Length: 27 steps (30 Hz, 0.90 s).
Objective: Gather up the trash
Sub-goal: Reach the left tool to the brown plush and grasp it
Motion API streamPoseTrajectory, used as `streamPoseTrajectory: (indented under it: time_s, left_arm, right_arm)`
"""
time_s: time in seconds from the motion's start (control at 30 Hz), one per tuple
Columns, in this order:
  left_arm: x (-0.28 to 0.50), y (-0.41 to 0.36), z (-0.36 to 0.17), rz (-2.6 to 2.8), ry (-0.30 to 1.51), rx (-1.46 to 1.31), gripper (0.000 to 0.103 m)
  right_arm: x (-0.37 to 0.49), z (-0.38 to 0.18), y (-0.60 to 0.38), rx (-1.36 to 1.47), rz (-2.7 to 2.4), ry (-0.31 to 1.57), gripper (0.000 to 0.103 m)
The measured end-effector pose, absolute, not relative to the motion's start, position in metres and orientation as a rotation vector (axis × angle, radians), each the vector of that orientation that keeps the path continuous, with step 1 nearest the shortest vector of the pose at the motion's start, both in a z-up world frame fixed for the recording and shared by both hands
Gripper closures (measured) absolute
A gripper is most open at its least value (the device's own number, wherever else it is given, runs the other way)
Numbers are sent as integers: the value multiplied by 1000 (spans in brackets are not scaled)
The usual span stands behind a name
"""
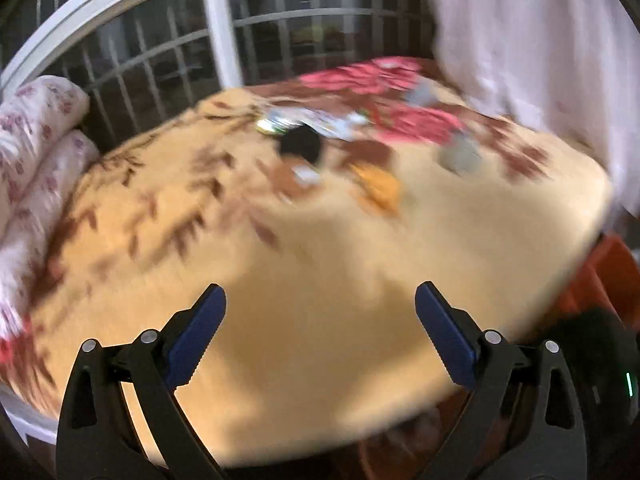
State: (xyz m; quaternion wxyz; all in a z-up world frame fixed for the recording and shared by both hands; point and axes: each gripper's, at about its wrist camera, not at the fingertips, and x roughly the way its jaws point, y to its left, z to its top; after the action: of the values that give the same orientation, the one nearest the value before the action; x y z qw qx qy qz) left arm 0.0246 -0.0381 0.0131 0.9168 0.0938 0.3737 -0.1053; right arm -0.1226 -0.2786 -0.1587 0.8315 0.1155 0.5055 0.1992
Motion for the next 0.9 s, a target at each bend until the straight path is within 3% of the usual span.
streamPoseTrajectory:
  time_s: [0.17,0.43,0.5,0.53,0.67,0.8,0.9]
  left_arm:
    - [134,-35,-10,-117,886,69,10]
    - [206,-49,-36,-49,994,8,10]
    - [216,-52,-46,-32,1021,17,20]
    - [220,-54,-54,-47,1054,20,40]
    - [202,-52,-46,-66,1009,15,70]
    - [149,-39,-25,-86,926,29,71]
    - [84,-27,-13,-97,862,49,71]
  right_arm:
    - [-123,-162,-280,242,423,1058,27]
    - [-119,-165,-279,238,436,1065,26]
    - [-118,-166,-279,240,441,1066,25]
    - [-118,-167,-279,241,441,1065,25]
    - [-119,-161,-282,246,435,1042,25]
    - [-122,-118,-287,221,442,933,25]
    - [-108,-75,-290,240,504,851,17]
